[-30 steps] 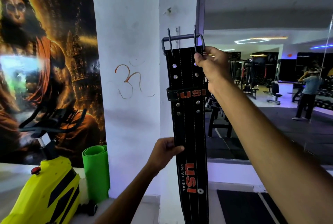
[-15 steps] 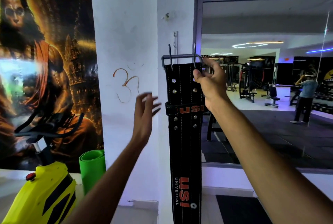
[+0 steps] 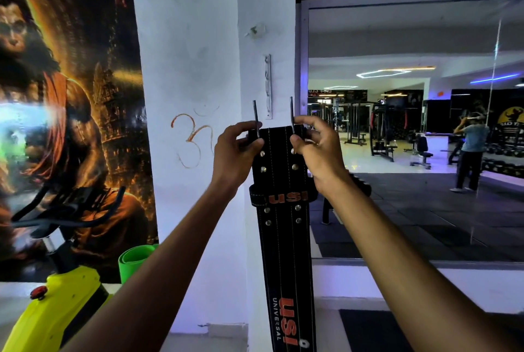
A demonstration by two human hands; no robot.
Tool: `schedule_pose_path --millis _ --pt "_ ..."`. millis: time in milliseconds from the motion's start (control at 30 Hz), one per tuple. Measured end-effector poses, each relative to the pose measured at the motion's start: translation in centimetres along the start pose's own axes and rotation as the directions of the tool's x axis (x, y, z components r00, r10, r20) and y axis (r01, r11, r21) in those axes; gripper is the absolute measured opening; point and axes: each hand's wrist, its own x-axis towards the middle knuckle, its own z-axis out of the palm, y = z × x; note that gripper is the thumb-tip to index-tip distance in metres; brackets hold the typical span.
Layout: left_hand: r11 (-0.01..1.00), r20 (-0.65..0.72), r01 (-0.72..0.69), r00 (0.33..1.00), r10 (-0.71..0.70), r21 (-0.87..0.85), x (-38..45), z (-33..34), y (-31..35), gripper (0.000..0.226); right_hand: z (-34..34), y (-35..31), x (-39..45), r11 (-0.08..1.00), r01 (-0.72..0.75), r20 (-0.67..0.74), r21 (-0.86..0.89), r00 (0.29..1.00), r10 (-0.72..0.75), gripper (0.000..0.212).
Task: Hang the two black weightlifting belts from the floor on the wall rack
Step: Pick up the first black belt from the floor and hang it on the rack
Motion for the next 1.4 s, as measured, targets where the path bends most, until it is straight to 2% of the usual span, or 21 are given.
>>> schedule_pose_path --millis 200,433,767,933,1167,1400 --pt "0.998 -0.014 -0.06 0.998 0.059 -0.011 0.1 0.0 -1.5 0.029 -1.3 1.6 0.1 0.996 0.083 0.111 -0.04 0.991 -0.078 0.037" --pt "0.994 -0.026 -0.079 0.997 0.077 -0.081 -0.1 2.5 -2.2 0.02 -3.0 3.6 1.4 0.98 0.194 0.051 -0.051 0.98 -0.192 0.026" --pt "0.99 -0.089 -0.131 0.987 0.135 0.055 1.5 6.0 -5.2 0.017 -4.7 8.0 4.9 0.97 0.245 0.04 -0.008 0.969 -0.244 0.014" --pt "0.995 -0.155 -0.024 0.988 0.008 -0.098 3.7 6.4 -8.6 0.013 -3.3 11.3 7.9 0.966 0.257 0.045 0.023 0.965 -0.257 0.016" --pt "0.983 -0.103 -0.016 0.995 -0.003 -0.183 10.1 5.6 -15.9 0.015 0.9 17.1 14.2 0.946 0.325 -0.019 0.001 0.946 -0.325 0.018" --pt "0.983 -0.048 -0.016 0.999 0.007 -0.185 18.8 5.5 -24.0 0.012 4.9 22.3 22.1 0.957 0.283 -0.072 -0.057 0.955 -0.287 0.014"
